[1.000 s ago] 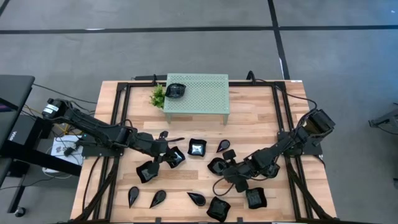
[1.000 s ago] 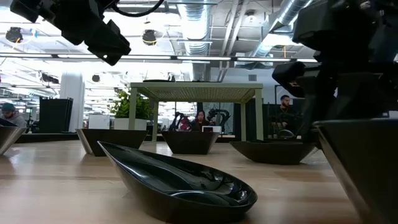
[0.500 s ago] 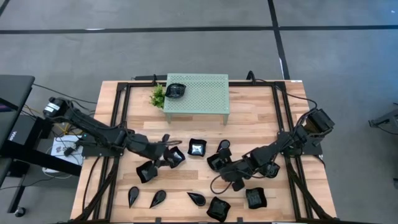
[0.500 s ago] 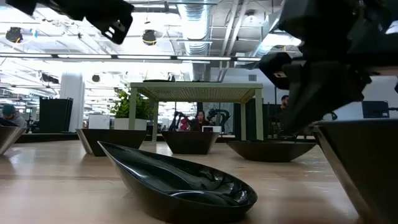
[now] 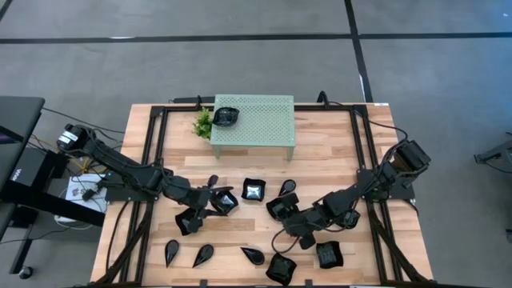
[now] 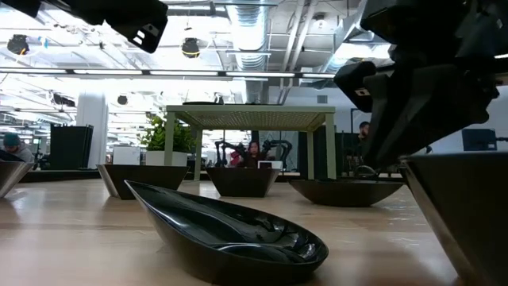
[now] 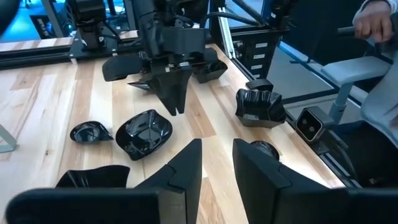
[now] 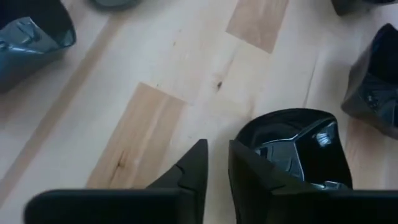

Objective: Pick & Place Mini shaped plates
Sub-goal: Stack the leaf-shaped plate on top of the other leaf-shaped plates on the shelf

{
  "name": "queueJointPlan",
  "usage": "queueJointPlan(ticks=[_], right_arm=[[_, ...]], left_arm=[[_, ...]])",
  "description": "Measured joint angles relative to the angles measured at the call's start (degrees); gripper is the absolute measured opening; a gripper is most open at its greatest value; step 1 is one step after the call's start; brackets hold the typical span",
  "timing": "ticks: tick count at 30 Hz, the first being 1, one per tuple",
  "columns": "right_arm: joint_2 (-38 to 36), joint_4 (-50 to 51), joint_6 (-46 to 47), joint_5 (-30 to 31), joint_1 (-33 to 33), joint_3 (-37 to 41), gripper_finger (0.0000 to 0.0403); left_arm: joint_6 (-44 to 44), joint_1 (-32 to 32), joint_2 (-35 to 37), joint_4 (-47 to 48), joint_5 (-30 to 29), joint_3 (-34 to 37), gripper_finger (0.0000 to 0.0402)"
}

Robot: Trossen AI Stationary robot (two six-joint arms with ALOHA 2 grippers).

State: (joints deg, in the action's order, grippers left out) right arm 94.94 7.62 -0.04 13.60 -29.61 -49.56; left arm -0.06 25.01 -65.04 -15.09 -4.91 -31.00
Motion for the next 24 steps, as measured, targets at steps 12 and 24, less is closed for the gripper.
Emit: queueJointPlan(ticks=[12,24], right_arm=[[0.0,0.75,1.84,1.89,2.29,1.77,0.0154],[0.15,5.3,1.6,-0.19,3.39,1.79,0.0159]], left_arm=[[-0.39,-0.01,0.0,-0.26,0.01,0.0,0.0092],[-0.41,-0.03,0.0,-0.42,0.02,0.02,0.0092]])
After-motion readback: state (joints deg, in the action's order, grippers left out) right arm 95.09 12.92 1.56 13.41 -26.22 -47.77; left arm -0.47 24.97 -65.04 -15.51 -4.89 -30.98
